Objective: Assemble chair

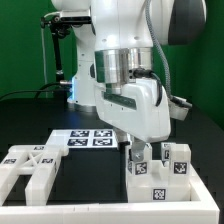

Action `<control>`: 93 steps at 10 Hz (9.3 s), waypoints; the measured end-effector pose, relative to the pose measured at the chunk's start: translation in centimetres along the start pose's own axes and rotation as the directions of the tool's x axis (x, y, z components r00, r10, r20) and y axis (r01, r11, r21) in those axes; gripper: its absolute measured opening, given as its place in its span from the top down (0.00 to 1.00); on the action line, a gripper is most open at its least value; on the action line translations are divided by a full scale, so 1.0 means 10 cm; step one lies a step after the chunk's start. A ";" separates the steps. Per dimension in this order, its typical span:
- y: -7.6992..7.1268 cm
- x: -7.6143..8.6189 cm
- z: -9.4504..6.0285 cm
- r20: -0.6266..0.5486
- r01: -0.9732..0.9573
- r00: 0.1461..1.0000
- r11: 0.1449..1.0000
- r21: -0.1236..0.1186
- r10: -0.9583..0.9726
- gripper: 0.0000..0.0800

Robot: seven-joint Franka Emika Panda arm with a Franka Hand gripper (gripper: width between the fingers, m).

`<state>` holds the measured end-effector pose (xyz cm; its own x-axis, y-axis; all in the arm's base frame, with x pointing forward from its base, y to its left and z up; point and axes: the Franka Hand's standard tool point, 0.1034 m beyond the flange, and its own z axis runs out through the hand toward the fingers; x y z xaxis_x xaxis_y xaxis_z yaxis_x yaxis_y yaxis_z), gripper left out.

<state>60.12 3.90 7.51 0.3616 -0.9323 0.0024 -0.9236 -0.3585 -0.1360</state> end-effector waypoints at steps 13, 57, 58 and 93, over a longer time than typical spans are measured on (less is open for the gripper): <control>-0.03 -0.11 0.01 0.028 0.912 0.411 0.410 -0.029 -0.911 0.19; -0.06 -0.06 0.00 0.055 0.976 0.216 0.216 -0.015 -0.975 0.44; -0.06 -0.06 0.00 0.055 0.973 0.230 0.230 -0.016 -0.972 0.64; 0.13 0.02 0.34 -0.079 0.621 0.779 0.783 -0.040 -0.622 0.19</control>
Offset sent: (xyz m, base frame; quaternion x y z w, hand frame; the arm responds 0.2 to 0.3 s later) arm 0.0000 0.0000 0.0000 0.0000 0.0000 -0.1296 0.9916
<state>59.43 3.46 3.94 0.8458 -0.5074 0.1649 -0.5038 -0.8613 -0.0659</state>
